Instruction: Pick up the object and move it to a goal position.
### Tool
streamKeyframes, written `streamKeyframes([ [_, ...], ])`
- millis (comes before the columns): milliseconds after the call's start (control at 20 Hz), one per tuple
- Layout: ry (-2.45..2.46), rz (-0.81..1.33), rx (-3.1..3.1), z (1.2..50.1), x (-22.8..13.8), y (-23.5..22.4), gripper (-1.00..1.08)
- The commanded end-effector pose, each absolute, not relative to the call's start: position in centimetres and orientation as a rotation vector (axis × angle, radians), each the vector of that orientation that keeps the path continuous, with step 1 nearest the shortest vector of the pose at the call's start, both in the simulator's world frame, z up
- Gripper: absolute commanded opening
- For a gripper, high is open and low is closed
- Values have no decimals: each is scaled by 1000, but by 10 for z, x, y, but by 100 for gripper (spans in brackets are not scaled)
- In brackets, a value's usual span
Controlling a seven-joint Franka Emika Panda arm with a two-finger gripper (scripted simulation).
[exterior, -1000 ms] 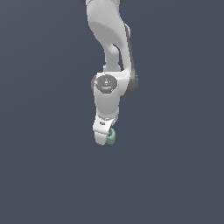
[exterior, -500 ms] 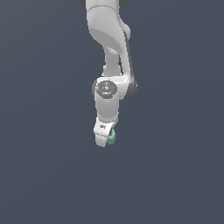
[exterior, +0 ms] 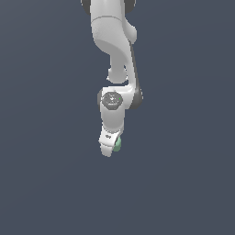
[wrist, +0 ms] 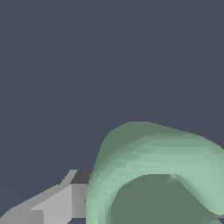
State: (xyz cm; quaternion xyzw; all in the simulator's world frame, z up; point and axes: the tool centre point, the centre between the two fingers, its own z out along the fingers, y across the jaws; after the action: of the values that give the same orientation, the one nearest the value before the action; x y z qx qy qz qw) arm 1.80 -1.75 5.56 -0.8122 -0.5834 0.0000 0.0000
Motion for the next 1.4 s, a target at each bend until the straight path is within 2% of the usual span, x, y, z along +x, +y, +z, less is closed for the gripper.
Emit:
streamKeyframes([
  [0,-1833,0,-2551,55,18,-17,-100],
  [700,-1833,-1,-2552,64,24,-18,-100],
  [1350,-1833,-2,-2550,134,67,-17,-100],
])
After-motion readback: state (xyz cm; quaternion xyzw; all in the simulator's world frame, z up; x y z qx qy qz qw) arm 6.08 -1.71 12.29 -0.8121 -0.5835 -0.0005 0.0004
